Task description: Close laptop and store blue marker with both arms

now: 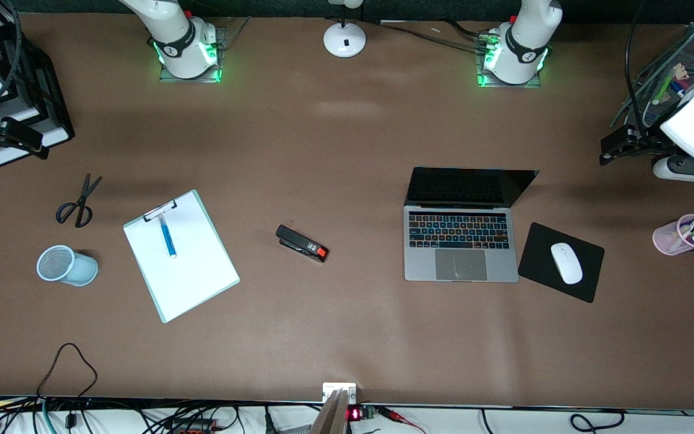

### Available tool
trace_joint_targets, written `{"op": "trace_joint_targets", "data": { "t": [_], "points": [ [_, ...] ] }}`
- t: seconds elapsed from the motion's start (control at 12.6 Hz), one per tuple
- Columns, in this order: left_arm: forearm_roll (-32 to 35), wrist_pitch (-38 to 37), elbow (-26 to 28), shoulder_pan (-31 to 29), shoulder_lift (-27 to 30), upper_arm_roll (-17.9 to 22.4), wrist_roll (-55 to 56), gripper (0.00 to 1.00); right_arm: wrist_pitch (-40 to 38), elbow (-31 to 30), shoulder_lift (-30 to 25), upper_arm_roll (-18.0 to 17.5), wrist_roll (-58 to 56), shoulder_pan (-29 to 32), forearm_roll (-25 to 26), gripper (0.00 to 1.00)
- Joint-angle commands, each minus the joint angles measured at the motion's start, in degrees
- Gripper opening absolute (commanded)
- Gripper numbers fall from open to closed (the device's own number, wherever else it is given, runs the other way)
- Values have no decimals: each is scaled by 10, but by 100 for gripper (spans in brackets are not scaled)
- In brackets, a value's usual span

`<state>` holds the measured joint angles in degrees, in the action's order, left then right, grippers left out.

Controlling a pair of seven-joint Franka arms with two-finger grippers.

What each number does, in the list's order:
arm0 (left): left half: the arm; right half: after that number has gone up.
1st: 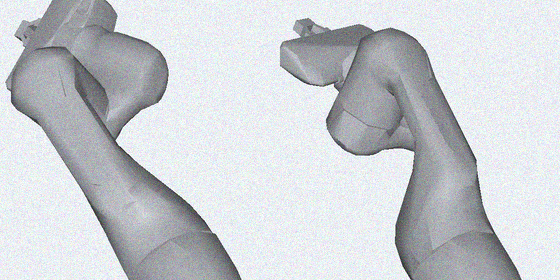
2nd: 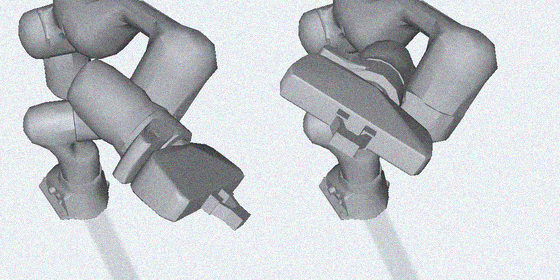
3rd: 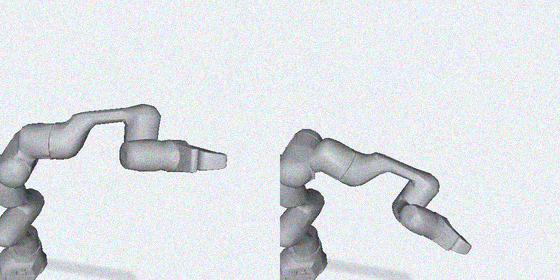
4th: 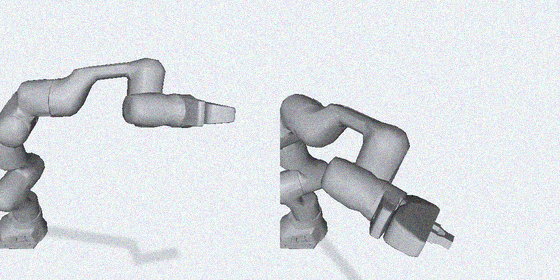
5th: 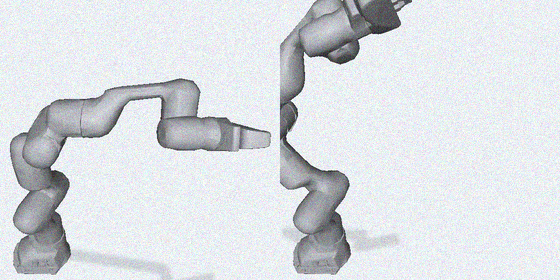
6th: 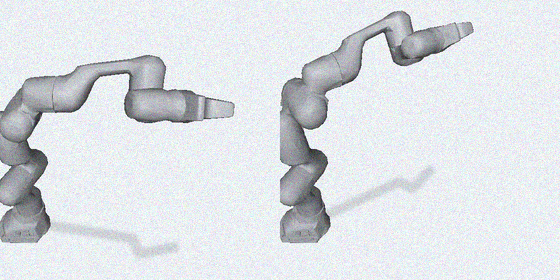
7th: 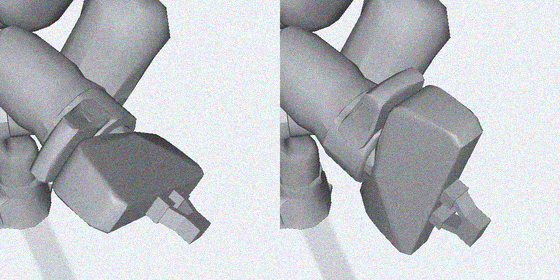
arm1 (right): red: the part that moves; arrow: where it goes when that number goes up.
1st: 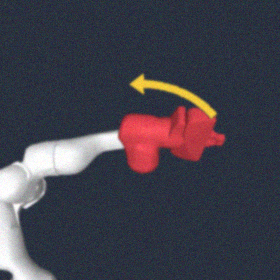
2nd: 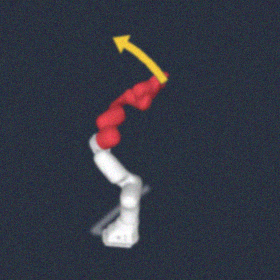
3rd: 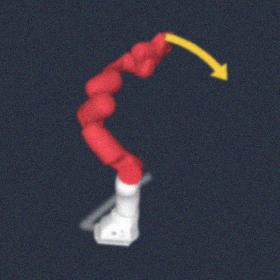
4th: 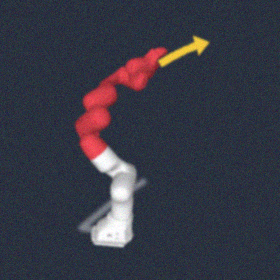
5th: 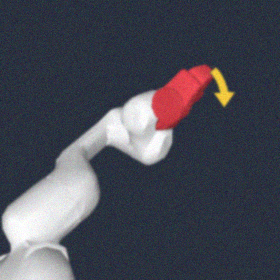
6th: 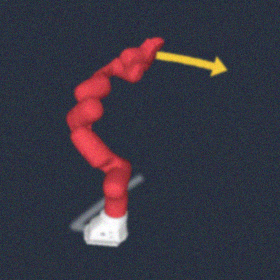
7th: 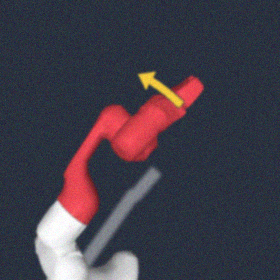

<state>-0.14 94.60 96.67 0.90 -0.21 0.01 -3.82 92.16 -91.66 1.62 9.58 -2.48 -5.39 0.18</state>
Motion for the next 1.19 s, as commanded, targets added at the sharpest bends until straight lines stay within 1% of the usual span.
{"op": "trace_joint_targets", "data": {
  "t": [0.0, 0.72, 1.12],
  "points": [
    [13, 1, 6, -2, 6, -4, -11, 100, -6, -6, -14, -2, 2, 0, 4, 100],
    [13, 1, 5, -2, 6, -3, -8, 100, -3, -6, -11, -3, 2, -4, 6, 100],
    [12, -1, -7, -4, -5, -3, -7, 100, 4, -6, 7, -4, 2, -4, 6, 100]
  ]
}}
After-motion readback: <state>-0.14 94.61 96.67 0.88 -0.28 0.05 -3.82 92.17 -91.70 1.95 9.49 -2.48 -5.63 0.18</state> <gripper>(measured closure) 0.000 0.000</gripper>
